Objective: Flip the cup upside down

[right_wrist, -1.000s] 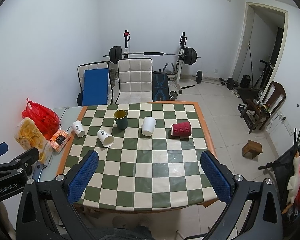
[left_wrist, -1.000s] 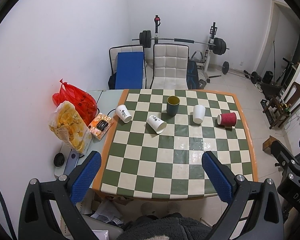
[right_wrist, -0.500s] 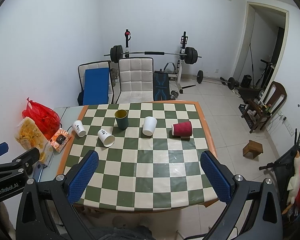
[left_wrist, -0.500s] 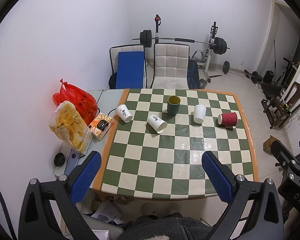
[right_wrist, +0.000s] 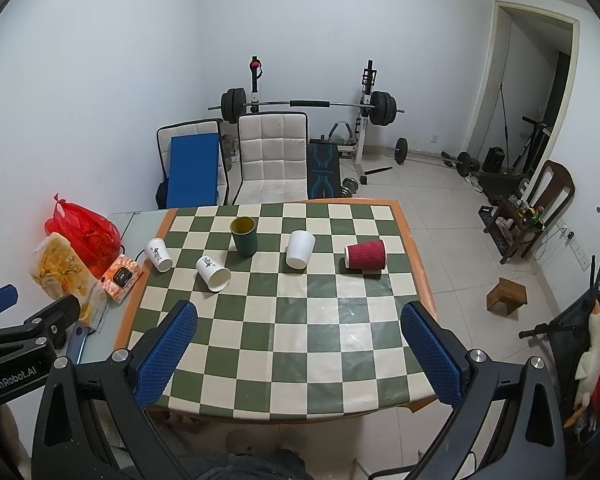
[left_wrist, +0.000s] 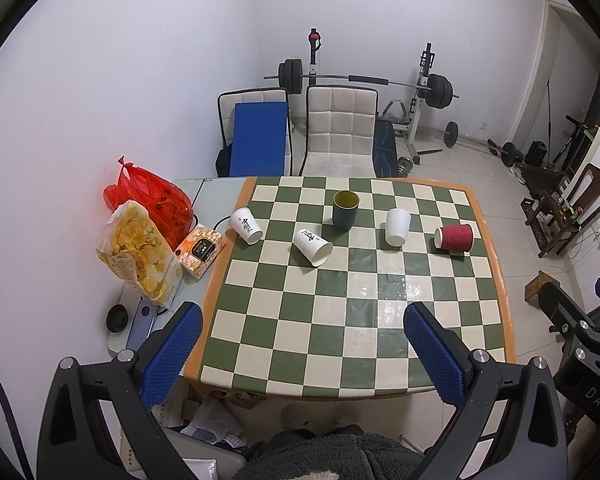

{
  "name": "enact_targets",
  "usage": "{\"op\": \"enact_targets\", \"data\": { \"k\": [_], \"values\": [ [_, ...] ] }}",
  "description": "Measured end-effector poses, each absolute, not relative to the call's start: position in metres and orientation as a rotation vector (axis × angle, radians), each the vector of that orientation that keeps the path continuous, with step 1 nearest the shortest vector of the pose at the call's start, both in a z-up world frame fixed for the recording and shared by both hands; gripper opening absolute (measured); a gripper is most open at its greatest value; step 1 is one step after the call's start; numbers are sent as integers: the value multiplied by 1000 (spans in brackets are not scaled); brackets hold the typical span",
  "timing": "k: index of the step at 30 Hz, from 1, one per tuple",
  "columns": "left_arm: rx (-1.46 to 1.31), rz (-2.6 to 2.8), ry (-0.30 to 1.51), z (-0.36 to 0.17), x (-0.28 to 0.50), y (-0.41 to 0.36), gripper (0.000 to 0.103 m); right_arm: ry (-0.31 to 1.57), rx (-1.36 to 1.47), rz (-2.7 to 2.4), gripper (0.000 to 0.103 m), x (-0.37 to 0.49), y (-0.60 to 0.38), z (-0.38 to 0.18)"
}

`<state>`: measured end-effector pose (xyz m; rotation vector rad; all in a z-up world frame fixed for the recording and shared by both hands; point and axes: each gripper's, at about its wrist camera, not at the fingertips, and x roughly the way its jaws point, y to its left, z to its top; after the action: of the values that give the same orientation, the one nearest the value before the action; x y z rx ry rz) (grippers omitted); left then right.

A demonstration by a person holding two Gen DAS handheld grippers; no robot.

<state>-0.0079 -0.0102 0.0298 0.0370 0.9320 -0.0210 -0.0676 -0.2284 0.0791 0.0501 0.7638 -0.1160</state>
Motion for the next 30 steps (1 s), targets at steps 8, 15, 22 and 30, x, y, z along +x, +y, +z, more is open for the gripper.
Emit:
{"op": "enact_targets", "data": {
  "k": [8,15,22,30],
  "values": [
    [32,-6,930,27,-6,-10,103,768,56,-112,103,-67,-226,76],
    [21,65,970,-4,16,-15,103,814,58,-94,103,-52,-222,51],
    [10,157,1066,-68,59,-5,103,952,41,-39,103,3,-222,-22],
    [30,240,1177,-135,112,23,103,1137,1,-1,103,73,-208,-118]
  ]
}}
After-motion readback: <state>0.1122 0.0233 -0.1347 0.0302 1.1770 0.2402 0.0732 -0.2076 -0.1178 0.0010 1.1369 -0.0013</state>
